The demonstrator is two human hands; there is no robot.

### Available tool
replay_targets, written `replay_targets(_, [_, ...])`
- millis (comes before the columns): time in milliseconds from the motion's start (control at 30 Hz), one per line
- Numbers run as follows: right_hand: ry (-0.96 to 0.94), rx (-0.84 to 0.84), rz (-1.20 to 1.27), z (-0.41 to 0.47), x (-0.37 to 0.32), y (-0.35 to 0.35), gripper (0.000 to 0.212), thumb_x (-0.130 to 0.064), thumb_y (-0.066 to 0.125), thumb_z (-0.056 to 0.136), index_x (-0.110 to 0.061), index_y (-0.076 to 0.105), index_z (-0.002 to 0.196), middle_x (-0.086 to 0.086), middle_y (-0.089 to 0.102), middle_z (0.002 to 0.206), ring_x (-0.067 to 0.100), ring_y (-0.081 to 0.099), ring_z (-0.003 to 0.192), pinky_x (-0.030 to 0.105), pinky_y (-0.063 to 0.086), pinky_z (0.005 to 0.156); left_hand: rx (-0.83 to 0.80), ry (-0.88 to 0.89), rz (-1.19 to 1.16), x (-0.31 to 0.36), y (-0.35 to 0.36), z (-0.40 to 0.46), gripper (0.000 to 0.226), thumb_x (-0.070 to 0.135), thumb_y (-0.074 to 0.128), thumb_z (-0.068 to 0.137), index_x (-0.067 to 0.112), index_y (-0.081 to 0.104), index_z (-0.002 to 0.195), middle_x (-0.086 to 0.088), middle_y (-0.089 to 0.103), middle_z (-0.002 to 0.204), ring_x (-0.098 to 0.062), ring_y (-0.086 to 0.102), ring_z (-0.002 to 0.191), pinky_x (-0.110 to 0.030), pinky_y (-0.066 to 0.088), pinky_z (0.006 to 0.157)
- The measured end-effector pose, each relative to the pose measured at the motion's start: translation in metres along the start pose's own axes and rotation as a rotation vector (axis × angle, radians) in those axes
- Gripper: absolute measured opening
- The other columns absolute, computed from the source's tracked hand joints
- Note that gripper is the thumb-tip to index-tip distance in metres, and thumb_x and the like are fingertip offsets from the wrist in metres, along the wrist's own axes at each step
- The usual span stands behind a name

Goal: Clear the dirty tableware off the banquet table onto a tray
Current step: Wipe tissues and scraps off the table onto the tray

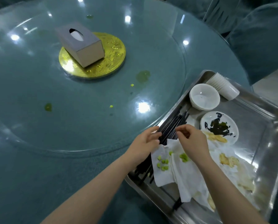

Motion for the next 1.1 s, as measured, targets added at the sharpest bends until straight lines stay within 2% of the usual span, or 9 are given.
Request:
replay_targets(100, [0.0,-0.029,0.01,0.013,-0.004,0.01,0.014,-0.017,0.062,0.089,-0.029,0.069,0.093,-0.021,0.063,0.079,-0.007,0.058,0.075,0.006,0.038,0.061,0.117,0.02,-0.044,0.004,-0.019,0.008,0.043,-0.003,0.044,0.093,0.026,0.052,0.123,0.007,0.066,0.116,0.0,0.06,0.106,-0.011,0.045,0.088])
replay_targets(267, [-0.078,-0.062,-0.02,0.044,-0.03,0.035,0.016,-0.017,0.063,0.087,-0.033,0.065,0.084,-0.024,0.06,0.071,-0.012,0.055,0.07,0.005,0.036,0.064,0.292,0.119,-0.067,0.013,-0.058,0.022,0.036,-0.004,0.05,0.092,0.028,0.059,0.106,0.009,0.07,0.101,0.0,0.063,0.097,-0.007,0.043,0.079])
replay_targets(400, [-0.156,-0.083,-0.043,0.084,-0.065,0.057,0.01,-0.019,0.064,0.087,-0.027,0.069,0.087,-0.019,0.061,0.073,0.001,0.056,0.067,0.013,0.037,0.067,0.439,0.166,0.008,0.022,-0.099,0.039,0.033,-0.005,0.056,0.088,0.027,0.06,0.098,0.006,0.069,0.094,-0.003,0.064,0.087,-0.007,0.045,0.076])
replay_targets(500, [-0.213,-0.126,-0.105,0.123,-0.091,0.079,0.015,-0.017,0.063,0.088,-0.017,0.071,0.1,-0.004,0.069,0.089,0.011,0.058,0.075,0.015,0.036,0.073,0.545,0.161,0.157,0.025,-0.132,0.057,0.026,0.0,0.062,0.085,0.02,0.061,0.101,0.003,0.066,0.094,-0.01,0.062,0.086,-0.016,0.048,0.082])
replay_targets(633, [-0.276,-0.18,-0.237,0.172,-0.12,0.114,0.027,-0.014,0.058,0.09,-0.014,0.066,0.115,0.007,0.063,0.114,0.025,0.06,0.102,0.028,0.039,0.093,0.667,0.061,0.58,0.018,-0.169,0.078,0.032,0.009,0.067,0.082,0.016,0.061,0.112,0.002,0.055,0.103,-0.013,0.053,0.08,-0.022,0.041,0.081])
replay_targets(767, [-0.398,-0.207,-0.367,0.197,-0.139,0.145,0.035,-0.013,0.055,0.091,-0.01,0.061,0.125,0.012,0.053,0.126,0.031,0.048,0.116,0.033,0.037,0.096,0.609,-0.004,0.825,0.008,-0.18,0.083,0.022,0.017,0.064,0.086,0.016,0.06,0.107,-0.002,0.048,0.103,-0.021,0.055,0.08,-0.03,0.043,0.078])
replay_targets(900, [-0.434,-0.209,-0.469,0.192,-0.135,0.153,0.028,0.001,0.048,0.089,-0.005,0.068,0.107,0.013,0.056,0.111,0.033,0.052,0.103,0.036,0.044,0.08,0.557,0.019,0.948,0.008,-0.174,0.081,0.007,0.017,0.06,0.089,0.014,0.062,0.095,0.002,0.049,0.09,-0.02,0.056,0.084,-0.024,0.034,0.071])
replay_targets(1033, [-0.401,-0.256,-0.401,0.154,-0.122,0.136,0.02,-0.005,0.052,0.088,-0.011,0.07,0.094,0.007,0.062,0.101,0.027,0.057,0.095,0.029,0.037,0.071,0.524,0.021,0.95,0.008,-0.166,0.07,0.009,0.017,0.058,0.09,0.013,0.066,0.092,0.001,0.06,0.089,-0.02,0.057,0.087,-0.025,0.038,0.074])
replay_targets(1100, [-0.365,-0.241,-0.3,0.126,-0.111,0.113,0.015,-0.007,0.058,0.085,-0.015,0.071,0.09,0.003,0.065,0.095,0.021,0.059,0.088,0.027,0.042,0.075,0.522,0.036,0.907,0.008,-0.158,0.059,0.009,0.017,0.06,0.09,0.013,0.068,0.092,0.0,0.066,0.091,-0.018,0.057,0.085,-0.025,0.041,0.076])
Point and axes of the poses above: each hand's wrist, its own z-axis towards the middle knuckle, its own y-axis out of the palm, x = y × z, the point moved 4 cm from there along z, towards the middle knuckle
